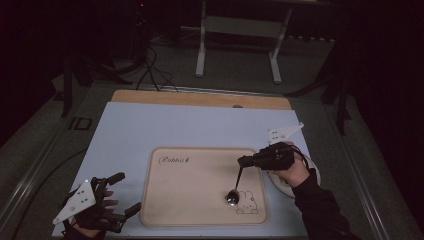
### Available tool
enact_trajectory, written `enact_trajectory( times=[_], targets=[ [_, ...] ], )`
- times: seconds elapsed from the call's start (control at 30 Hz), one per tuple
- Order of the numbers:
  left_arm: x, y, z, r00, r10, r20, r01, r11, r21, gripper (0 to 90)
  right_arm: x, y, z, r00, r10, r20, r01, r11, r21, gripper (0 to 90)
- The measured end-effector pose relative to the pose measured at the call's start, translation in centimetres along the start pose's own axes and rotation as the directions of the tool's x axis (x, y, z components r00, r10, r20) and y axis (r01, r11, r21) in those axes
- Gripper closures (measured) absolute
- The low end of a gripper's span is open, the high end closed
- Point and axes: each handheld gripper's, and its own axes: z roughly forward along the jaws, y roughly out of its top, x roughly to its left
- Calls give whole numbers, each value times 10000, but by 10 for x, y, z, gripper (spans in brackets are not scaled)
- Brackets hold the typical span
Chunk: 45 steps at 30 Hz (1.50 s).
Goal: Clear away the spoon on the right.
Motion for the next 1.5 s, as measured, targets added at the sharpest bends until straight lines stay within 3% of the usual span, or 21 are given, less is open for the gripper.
enact_trajectory(
  times=[0.5,0.7,1.03,1.5],
  targets=[
    [0,0,0,10000,-14,38,14,10000,18,0,-6,-7,26,9986,70,-527,-49,9992,388,895],
    [0,0,1,10000,-15,71,14,10000,36,0,-10,-7,30,9991,56,-425,-43,9995,317,889],
    [0,0,0,10000,-14,74,14,10000,41,0,-15,-7,35,9998,-61,167,59,9999,152,844],
    [0,-1,0,10000,13,80,-14,10000,83,0,-22,-9,51,9996,160,223,-169,9991,394,819]
  ],
)
